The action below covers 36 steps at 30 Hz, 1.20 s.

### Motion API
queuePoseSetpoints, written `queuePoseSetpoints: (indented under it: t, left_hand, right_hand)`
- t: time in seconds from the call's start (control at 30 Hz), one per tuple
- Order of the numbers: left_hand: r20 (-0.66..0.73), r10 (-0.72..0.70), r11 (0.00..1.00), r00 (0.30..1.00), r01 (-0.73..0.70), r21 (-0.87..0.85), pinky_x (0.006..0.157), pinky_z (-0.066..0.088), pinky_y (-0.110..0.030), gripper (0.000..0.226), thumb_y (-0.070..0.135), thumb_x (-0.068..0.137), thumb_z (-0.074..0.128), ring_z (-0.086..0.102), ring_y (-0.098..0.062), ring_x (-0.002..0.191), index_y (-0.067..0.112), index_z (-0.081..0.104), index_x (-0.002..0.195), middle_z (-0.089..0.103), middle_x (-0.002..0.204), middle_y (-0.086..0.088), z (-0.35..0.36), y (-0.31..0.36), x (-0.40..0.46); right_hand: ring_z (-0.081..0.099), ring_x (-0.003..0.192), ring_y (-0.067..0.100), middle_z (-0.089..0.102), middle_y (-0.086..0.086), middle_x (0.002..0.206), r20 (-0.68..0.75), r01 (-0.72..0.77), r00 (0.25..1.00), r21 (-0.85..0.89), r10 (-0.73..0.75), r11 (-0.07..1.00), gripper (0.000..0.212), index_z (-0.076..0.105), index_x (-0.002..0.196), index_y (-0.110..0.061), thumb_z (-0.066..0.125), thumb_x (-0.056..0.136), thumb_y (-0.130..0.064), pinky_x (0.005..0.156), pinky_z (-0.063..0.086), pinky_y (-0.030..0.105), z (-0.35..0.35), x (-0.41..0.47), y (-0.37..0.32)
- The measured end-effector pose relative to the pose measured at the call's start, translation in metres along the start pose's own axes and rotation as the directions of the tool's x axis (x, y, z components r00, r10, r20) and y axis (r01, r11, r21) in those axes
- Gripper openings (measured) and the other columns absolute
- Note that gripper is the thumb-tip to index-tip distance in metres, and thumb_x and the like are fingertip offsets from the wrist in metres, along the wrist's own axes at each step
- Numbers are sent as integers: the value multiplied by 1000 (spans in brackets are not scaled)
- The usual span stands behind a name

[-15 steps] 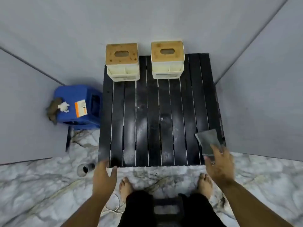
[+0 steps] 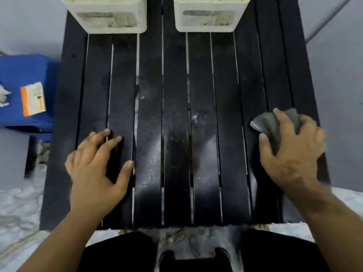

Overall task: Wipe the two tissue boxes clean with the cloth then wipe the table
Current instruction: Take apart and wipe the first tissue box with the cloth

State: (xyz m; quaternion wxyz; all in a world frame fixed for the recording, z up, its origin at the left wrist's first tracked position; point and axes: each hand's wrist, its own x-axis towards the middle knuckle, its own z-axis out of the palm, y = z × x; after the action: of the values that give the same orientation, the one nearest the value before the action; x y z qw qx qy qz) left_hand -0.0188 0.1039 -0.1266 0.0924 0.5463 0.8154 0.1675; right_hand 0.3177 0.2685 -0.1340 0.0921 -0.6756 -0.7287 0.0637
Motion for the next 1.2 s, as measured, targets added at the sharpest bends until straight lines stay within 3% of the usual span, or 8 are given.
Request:
queuePoseSetpoints:
  t: [0.13,0.37,0.63,0.9,1.07,1.2]
  left_hand:
    - [-24,20,1000,1000,-20,-15,110,28,-60,58,51,82,56,43,-33,140,19,62,130,52,144,-1,-1,-1,1]
    - [-79,75,997,994,-75,7,108,31,-58,57,56,79,54,46,-27,136,26,62,127,54,142,8,2,-6,1]
    - [-99,78,996,992,-73,52,105,32,-54,58,65,78,48,44,-23,135,32,60,125,52,142,10,0,-10,-3]
    - [-63,74,995,995,-70,67,105,32,-48,48,57,90,59,46,-21,134,31,58,130,53,141,9,-8,1,-7]
    - [-46,75,995,996,-72,67,107,32,-50,46,55,93,56,46,-22,133,30,57,131,53,142,8,-9,2,-10]
    - [-61,78,996,995,-76,41,107,32,-50,45,54,91,58,48,-22,131,31,58,129,55,139,9,-6,-1,-6]
  right_hand:
    - [42,109,48,43,28,131,5,135,991,-14,-135,991,68,46,143,-22,47,85,-56,90,36,57,4,12,-5]
    - [48,103,51,49,29,125,-61,263,962,-30,-265,964,65,46,145,-23,46,86,-51,88,42,62,2,14,9]
    - [37,121,40,37,13,144,12,230,973,-25,-230,973,64,36,151,-35,55,92,-51,105,32,53,-9,-3,12]
    - [43,118,35,44,11,135,-5,195,980,-129,-198,972,62,34,153,-29,49,96,-50,97,40,49,-16,-46,-1]
    - [52,103,37,54,13,119,-70,211,972,-141,-223,967,60,52,144,-23,61,89,-45,82,46,50,-5,-94,-3]
    - [43,119,31,43,10,134,30,219,975,-214,-218,952,53,33,148,-26,40,100,-45,95,40,45,-12,-88,-16]
